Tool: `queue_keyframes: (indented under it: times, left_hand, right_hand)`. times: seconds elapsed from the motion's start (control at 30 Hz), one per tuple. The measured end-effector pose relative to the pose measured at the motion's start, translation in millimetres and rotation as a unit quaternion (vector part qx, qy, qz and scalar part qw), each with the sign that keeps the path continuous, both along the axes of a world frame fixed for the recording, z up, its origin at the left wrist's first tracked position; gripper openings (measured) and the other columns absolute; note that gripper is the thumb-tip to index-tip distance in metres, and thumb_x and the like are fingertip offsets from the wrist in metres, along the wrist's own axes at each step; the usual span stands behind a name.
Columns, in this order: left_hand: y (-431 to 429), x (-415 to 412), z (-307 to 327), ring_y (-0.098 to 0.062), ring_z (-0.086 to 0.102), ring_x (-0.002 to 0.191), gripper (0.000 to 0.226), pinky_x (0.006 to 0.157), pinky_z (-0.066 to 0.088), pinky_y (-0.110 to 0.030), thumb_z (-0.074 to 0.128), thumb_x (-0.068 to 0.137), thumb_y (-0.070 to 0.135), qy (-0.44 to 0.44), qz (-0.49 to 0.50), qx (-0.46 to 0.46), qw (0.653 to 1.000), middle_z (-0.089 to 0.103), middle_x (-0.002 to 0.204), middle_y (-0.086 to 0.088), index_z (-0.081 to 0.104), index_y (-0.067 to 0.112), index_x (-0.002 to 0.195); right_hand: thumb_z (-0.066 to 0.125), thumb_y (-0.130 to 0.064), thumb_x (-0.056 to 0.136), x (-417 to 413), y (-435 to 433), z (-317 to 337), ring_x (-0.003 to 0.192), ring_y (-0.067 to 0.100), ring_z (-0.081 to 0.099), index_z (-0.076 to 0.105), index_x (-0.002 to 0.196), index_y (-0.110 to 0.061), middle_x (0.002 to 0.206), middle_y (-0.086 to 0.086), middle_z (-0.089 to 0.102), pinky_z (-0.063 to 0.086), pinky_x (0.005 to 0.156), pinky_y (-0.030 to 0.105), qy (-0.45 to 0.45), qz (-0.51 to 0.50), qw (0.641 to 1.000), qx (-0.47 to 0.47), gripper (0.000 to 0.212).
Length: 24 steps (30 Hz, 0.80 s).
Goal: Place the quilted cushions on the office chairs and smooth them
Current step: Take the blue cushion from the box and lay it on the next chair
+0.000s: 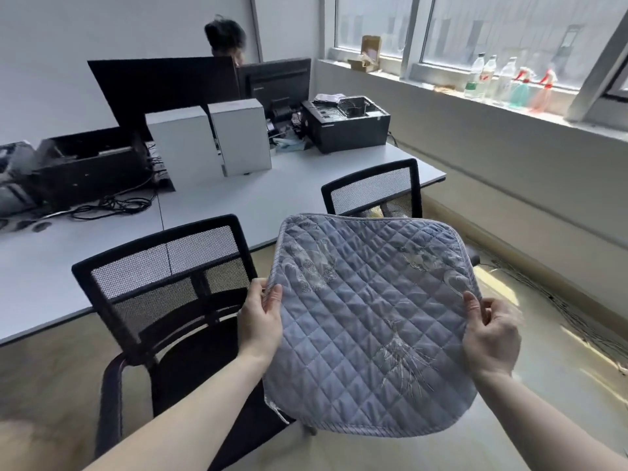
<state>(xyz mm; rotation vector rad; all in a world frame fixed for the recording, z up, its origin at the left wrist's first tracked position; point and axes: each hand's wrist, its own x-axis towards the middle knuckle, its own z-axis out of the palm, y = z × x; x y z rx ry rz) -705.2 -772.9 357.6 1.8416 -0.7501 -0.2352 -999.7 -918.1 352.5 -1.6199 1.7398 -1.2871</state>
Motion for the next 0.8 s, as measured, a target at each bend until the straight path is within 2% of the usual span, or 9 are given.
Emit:
queue_keyframes:
  times: [0.27,0.4,0.53,0.63,0.73,0.8]
  left_hand:
    - [56.7,78.2,-33.6,0.009,0.056,0.062,0.014,0.051,0.040,-0.007,0.055,0.097,0.032,-0.004,0.087,0.018,0.996,0.059,0.069,0.009,0.054,0.021,0.088]
    - [80.1,115.5,-51.0,0.006,0.056,0.061,0.014,0.048,0.038,-0.009,0.055,0.097,0.033,-0.006,0.132,0.034,0.991,0.058,0.067,0.009,0.053,0.022,0.088]
    - [106.9,143.7,-71.8,-0.001,0.053,0.056,0.014,0.045,0.037,-0.010,0.057,0.097,0.030,-0.010,0.184,0.042,0.982,0.058,0.064,0.008,0.054,0.021,0.087]
    - [128.5,162.7,-89.5,-0.005,0.053,0.058,0.015,0.048,0.037,-0.024,0.056,0.097,0.031,-0.002,0.205,0.057,0.977,0.056,0.064,0.010,0.054,0.020,0.087]
    - [150.3,182.7,-111.2,-0.003,0.049,0.057,0.015,0.050,0.035,-0.025,0.055,0.097,0.032,0.004,0.222,0.067,0.973,0.052,0.066,0.010,0.050,0.025,0.084]
    - [161.8,191.6,-123.3,-0.004,0.046,0.056,0.016,0.052,0.035,-0.028,0.053,0.097,0.033,0.013,0.227,0.076,0.971,0.050,0.065,0.009,0.048,0.028,0.083]
  right_hand:
    - [0.054,-0.045,0.095,106.9,1.2,-30.7,0.063,0.029,0.052,0.056,0.085,-0.011,0.069,0.007,0.059,0.036,0.058,0.034,0.009,0.122,0.992,0.034,0.035]
    - [0.053,-0.047,0.095,157.6,7.7,-45.2,0.061,0.024,0.053,0.057,0.087,-0.012,0.070,0.004,0.059,0.037,0.054,0.032,0.013,0.156,0.987,0.045,0.036]
    - [0.052,-0.049,0.095,205.6,14.3,-62.0,0.057,0.012,0.049,0.054,0.085,-0.015,0.067,-0.004,0.056,0.032,0.049,0.024,0.030,0.185,0.981,0.052,0.035]
    - [0.049,-0.053,0.094,235.6,22.0,-81.3,0.059,0.020,0.052,0.053,0.086,-0.017,0.067,-0.004,0.056,0.035,0.052,0.029,0.043,0.209,0.975,0.068,0.037]
    - [0.049,-0.053,0.094,266.1,32.4,-102.8,0.064,0.024,0.052,0.052,0.084,-0.018,0.067,-0.004,0.056,0.037,0.062,0.033,0.053,0.230,0.968,0.082,0.037]
    - [0.049,-0.053,0.095,280.8,39.0,-114.5,0.063,0.023,0.053,0.050,0.082,-0.018,0.067,-0.001,0.057,0.036,0.062,0.035,0.051,0.244,0.964,0.092,0.037]
